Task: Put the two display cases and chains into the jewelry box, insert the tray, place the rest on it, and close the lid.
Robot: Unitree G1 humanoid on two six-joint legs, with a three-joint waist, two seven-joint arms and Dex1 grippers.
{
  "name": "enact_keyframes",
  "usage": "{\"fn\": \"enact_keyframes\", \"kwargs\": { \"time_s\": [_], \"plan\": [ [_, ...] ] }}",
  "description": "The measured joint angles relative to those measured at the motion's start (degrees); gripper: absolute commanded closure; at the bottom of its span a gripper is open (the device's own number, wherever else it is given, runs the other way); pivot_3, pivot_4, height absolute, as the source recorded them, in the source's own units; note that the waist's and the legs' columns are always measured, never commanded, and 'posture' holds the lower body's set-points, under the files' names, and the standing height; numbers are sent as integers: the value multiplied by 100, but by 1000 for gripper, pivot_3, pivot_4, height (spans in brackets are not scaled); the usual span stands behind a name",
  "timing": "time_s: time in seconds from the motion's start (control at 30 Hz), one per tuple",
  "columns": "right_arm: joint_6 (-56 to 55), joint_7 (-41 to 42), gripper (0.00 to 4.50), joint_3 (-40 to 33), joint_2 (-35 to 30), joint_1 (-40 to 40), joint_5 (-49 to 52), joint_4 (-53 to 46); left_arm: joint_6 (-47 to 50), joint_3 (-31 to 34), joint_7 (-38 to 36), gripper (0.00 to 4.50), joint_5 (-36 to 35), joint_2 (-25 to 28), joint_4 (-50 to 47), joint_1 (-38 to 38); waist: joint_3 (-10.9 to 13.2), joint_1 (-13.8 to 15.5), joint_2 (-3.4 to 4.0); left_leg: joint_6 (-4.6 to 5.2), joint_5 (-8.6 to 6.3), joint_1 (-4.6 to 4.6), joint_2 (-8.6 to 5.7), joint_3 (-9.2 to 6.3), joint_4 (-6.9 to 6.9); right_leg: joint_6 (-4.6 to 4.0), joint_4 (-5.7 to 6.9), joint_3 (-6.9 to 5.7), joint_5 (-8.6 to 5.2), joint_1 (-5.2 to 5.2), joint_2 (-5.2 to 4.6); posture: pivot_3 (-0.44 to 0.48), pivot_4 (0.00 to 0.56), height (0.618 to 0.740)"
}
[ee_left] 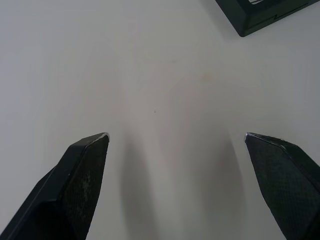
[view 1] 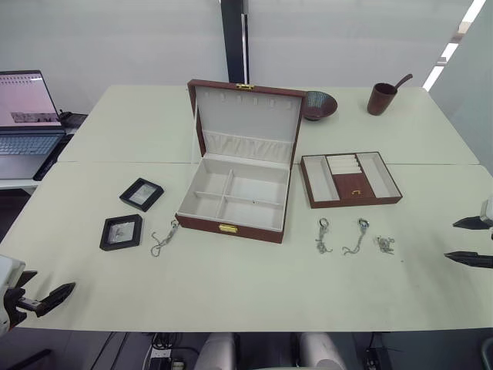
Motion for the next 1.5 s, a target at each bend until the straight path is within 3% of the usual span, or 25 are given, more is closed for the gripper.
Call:
{"fn": "enact_keyframes", "kwargs": {
  "time_s": [0.87,1.23,1.43,1.5],
  "plan": [
    [1,-456,16,-127,171,-20,-3,86,-560,121,-485,0,-246,60,710,-639,0,0,2,-2,-1,0,3,2,1,0,0,0,0,-1,3,0,150,733],
    [93,-529,16,-621,172,389,86,-357,-123,117,-469,0,-395,127,729,-759,-1,4,2,-2,-1,-1,4,0,1,0,1,-1,0,-1,5,0,150,733],
    [930,-721,16,-883,352,537,458,-1178,-21,-39,-277,0,-252,339,705,-1182,-1,-2,3,-2,-1,0,6,0,1,0,2,1,0,0,7,0,150,733],
    [1056,-821,0,-861,438,524,457,-1559,-22,-239,-278,382,-252,339,611,-1402,-1,4,3,-3,-2,-2,6,-4,1,0,1,-1,0,-1,8,0,150,733]
  ]
}}
